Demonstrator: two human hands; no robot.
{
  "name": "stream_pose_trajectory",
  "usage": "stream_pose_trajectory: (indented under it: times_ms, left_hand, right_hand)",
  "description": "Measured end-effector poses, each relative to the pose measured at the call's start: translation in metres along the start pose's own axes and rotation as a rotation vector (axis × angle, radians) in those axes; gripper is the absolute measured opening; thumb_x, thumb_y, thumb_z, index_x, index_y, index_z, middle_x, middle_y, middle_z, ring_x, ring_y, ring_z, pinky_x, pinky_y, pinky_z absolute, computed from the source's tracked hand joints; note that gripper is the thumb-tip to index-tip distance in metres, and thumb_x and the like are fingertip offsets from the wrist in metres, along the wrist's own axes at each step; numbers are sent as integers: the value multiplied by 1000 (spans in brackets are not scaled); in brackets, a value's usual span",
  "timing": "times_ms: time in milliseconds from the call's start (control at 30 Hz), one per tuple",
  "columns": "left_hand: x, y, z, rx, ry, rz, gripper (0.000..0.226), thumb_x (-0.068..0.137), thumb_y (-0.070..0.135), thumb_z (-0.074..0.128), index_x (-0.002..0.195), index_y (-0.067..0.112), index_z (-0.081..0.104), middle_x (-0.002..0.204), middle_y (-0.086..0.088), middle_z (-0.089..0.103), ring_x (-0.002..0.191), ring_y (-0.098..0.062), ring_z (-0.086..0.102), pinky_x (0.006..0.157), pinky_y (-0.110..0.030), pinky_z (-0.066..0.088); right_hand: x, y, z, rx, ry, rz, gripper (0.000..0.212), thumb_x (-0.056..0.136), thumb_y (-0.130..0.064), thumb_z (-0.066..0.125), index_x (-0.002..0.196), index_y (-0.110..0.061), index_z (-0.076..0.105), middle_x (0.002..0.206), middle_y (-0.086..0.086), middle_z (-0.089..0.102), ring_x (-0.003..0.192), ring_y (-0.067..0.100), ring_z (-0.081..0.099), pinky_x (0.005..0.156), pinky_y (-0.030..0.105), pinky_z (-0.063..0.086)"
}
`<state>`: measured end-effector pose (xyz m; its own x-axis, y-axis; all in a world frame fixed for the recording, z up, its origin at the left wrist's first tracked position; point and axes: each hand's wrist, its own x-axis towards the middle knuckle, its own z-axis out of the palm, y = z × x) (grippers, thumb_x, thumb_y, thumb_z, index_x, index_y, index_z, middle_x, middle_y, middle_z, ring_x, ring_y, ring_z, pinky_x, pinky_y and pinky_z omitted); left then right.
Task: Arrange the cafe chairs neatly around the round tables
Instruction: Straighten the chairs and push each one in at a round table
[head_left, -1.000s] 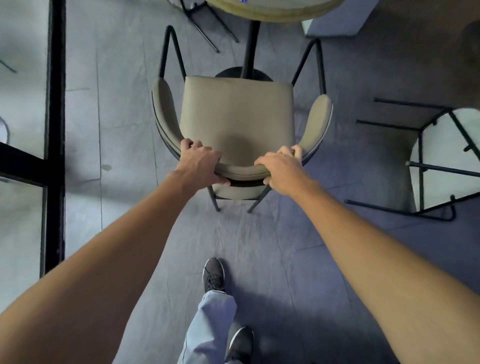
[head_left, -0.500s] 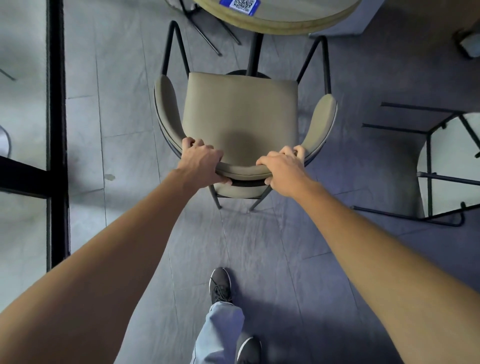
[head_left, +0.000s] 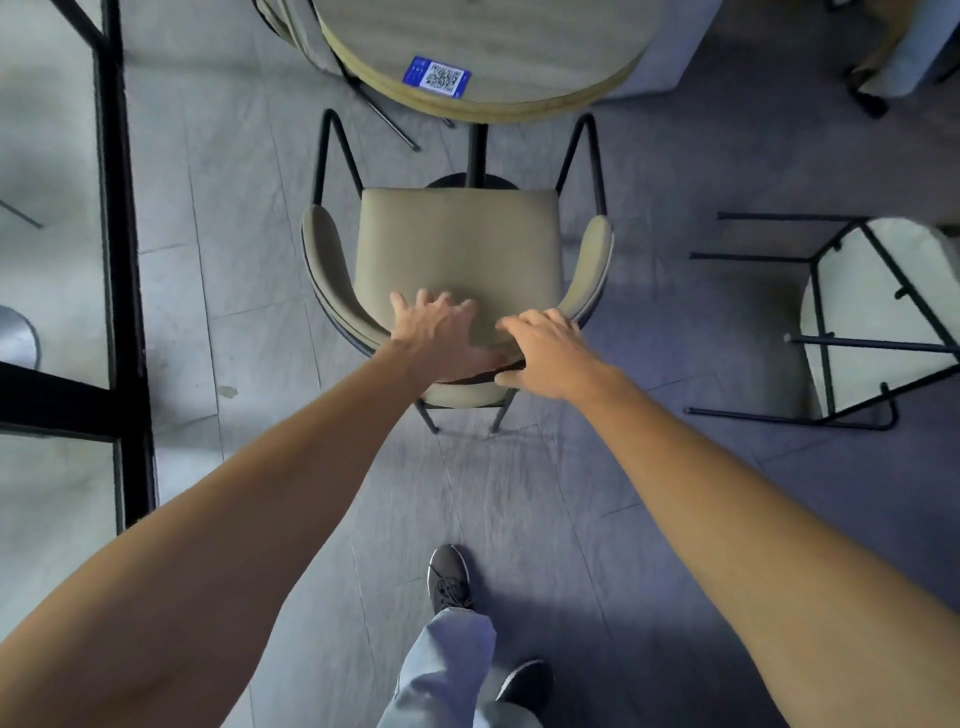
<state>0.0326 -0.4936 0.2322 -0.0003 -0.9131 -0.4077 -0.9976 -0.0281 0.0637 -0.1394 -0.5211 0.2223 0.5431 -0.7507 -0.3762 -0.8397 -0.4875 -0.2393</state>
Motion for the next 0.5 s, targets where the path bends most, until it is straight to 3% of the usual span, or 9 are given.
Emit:
stream_pose_trajectory:
  times_ms: [167, 500]
  left_hand:
    - [-8, 88, -96, 28, 166, 125, 81, 73, 84, 40, 125, 24, 54, 121, -9, 59, 114, -33, 52, 94, -50, 41]
    - [-24, 307, -223, 103, 310, 361, 72, 81, 77, 41, 129, 24, 53, 132, -10, 56, 123, -36, 49, 99, -49, 38]
  right_hand:
    - [-59, 41, -94, 2, 157, 87, 77, 83, -52, 68, 145, -19, 39, 138, 7, 47, 128, 32, 39, 102, 46, 34]
    - [-217, 185, -224, -69, 394, 339, 73, 84, -53, 65, 142, -17, 41, 140, 9, 46, 129, 34, 39, 104, 49, 35]
